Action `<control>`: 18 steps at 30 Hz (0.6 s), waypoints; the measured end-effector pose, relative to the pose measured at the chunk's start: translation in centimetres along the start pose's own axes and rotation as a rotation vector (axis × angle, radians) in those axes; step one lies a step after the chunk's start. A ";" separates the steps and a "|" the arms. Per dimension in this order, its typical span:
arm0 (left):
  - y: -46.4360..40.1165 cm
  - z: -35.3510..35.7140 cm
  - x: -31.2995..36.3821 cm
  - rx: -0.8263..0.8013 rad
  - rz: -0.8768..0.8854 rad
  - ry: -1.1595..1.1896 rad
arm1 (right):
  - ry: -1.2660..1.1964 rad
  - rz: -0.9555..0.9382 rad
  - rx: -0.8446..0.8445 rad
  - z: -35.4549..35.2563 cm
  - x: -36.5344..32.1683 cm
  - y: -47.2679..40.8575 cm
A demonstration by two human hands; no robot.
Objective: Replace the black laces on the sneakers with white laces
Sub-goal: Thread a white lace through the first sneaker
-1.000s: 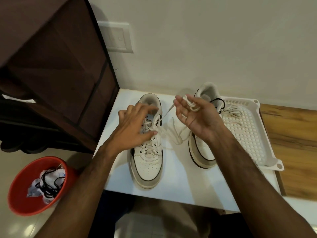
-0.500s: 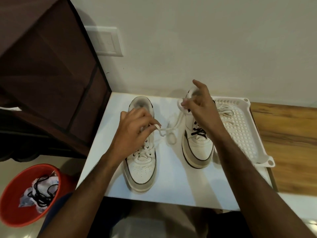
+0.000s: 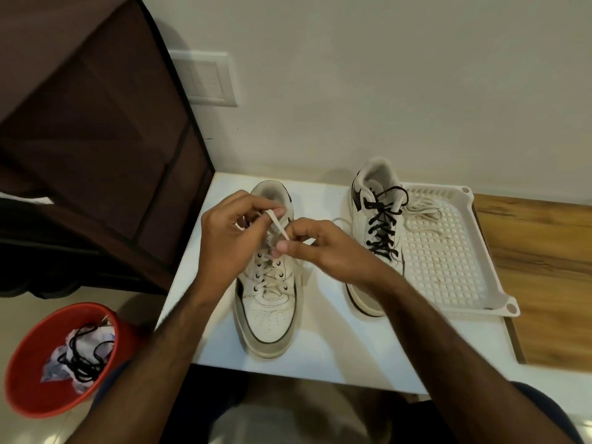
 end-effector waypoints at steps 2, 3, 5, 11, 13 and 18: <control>-0.6 -1.1 -1.4 0.029 -0.045 -0.009 | -0.123 -0.008 0.010 -1.5 -0.5 0.5; -0.8 -1.8 -2.2 0.030 -0.083 -0.009 | -0.202 -0.027 0.062 -2.5 -0.7 0.6; -1.0 -2.5 -3.7 0.000 -0.160 -0.008 | -0.435 -0.080 0.228 -4.9 -0.6 1.0; -0.6 -2.0 -4.7 -0.247 -0.248 0.028 | -1.051 -0.060 0.720 -8.6 1.9 1.4; -0.1 -1.2 -4.3 -0.387 -0.233 0.071 | -0.897 0.049 0.729 -7.6 2.3 1.4; 0.3 -0.1 -2.7 -0.333 -0.045 -0.100 | -0.224 0.084 0.605 -4.7 1.8 0.6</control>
Point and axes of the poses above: each hand's wrist, its own y-axis away from the middle knuckle, its own z-axis out of the palm, x = y × z, the point moved 5 cm from there along -y, towards the middle knuckle, and after that the axes turned 10 degrees about -z, right-handed, at the moved point
